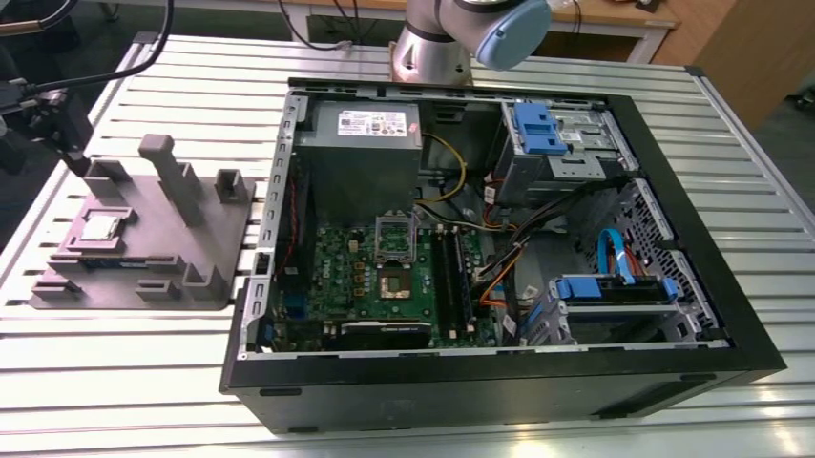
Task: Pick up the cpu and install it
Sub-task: 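Pick up the cpu and move it towards the insertion slot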
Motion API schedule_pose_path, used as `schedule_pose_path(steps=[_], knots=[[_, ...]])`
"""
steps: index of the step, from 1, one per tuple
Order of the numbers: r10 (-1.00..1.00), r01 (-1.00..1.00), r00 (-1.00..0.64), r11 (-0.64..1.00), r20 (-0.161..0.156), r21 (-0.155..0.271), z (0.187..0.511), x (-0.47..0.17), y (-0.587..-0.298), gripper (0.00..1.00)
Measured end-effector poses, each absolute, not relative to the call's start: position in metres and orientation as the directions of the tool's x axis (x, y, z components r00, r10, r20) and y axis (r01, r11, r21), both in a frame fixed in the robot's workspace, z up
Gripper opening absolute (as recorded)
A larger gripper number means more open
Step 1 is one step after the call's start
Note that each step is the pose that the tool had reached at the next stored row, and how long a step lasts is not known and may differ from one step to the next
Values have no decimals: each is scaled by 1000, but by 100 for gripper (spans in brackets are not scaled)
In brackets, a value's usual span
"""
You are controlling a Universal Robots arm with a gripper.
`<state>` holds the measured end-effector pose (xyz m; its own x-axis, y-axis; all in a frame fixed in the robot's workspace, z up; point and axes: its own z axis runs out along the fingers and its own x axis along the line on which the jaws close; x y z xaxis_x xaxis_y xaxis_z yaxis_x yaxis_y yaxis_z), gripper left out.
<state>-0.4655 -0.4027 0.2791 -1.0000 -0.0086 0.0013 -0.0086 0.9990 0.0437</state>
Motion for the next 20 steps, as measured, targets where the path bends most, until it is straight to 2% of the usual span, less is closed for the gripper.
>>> schedule_pose_path(steps=[20], knots=[[-9,-9,-1000,999,1,44,273,-466,-403,71]])
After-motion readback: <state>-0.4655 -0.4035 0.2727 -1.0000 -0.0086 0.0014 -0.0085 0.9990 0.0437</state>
